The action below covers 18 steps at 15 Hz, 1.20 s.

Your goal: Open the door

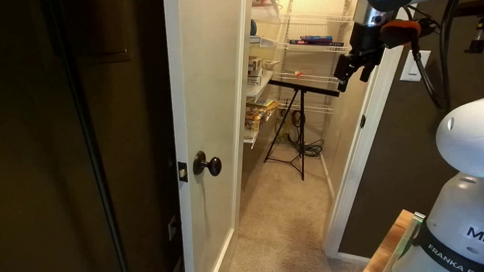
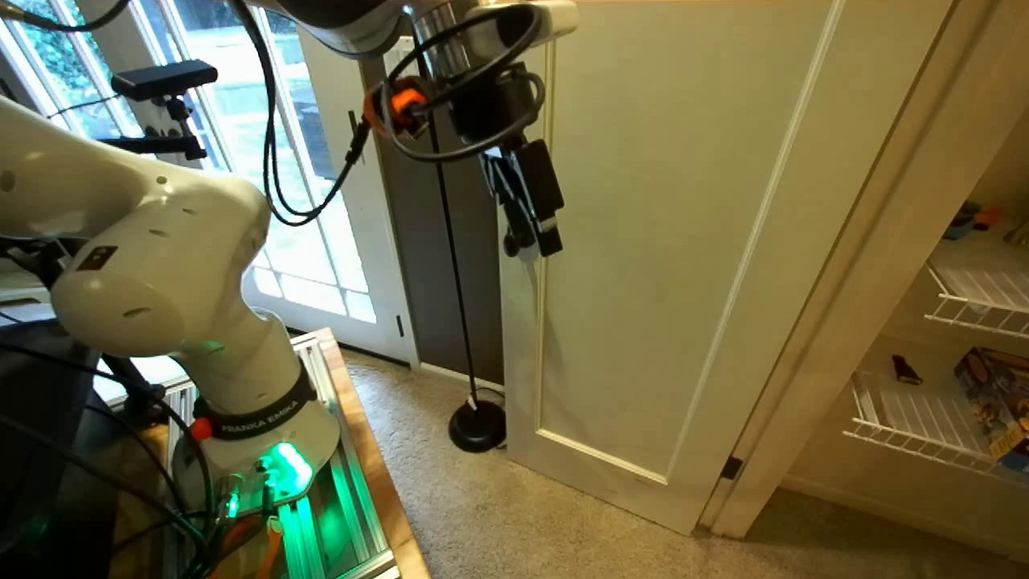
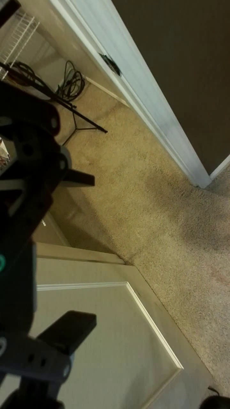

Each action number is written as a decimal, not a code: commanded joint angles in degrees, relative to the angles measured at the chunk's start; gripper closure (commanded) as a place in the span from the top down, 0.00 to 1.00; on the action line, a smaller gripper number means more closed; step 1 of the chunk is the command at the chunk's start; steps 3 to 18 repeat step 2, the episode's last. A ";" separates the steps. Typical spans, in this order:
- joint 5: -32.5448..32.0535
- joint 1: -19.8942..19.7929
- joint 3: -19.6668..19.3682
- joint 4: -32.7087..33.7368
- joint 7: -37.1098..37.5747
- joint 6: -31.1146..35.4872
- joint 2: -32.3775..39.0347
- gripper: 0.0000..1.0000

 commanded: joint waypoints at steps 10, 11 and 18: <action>-2.97 3.38 -2.80 0.26 2.40 -0.75 0.16 1.00; -2.97 3.38 -2.80 0.26 2.40 -0.75 0.16 1.00; -2.97 3.38 -2.80 0.26 2.40 -0.75 0.16 1.00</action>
